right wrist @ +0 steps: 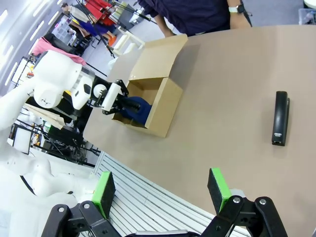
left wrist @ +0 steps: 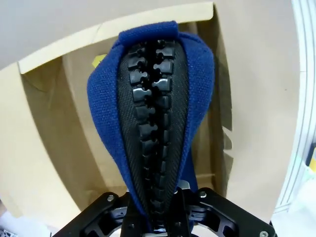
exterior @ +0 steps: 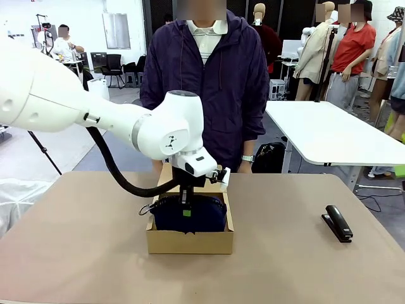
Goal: Pack the items into the box.
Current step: Pick up the item specified by the human and place it in the Mailer Box.
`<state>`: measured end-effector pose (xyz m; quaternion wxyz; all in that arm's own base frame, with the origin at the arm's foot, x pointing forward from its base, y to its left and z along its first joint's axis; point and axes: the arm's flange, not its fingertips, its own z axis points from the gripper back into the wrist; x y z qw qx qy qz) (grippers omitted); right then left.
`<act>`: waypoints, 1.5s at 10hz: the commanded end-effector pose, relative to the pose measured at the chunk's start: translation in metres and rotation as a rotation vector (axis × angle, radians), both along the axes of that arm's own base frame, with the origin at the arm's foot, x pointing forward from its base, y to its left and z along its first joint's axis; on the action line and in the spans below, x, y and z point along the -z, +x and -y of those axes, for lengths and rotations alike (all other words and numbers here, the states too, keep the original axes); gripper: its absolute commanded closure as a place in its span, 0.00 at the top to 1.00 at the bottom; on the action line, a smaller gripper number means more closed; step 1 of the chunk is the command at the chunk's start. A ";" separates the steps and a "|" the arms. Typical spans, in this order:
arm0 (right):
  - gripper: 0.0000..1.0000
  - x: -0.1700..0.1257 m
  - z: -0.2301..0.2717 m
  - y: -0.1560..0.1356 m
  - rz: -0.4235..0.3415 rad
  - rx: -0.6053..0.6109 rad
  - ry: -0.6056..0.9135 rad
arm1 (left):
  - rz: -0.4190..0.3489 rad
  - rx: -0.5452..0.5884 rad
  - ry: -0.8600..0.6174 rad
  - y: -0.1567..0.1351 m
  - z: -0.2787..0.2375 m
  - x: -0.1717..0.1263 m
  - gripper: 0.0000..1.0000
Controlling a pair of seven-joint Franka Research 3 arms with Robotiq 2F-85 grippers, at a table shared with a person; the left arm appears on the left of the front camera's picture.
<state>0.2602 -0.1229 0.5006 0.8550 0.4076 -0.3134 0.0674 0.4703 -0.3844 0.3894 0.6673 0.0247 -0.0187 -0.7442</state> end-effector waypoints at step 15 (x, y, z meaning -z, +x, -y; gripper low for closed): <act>1.00 -0.001 -0.002 0.000 0.006 0.006 0.019 | -0.222 -0.703 -0.542 0.018 -0.149 -0.151 1.00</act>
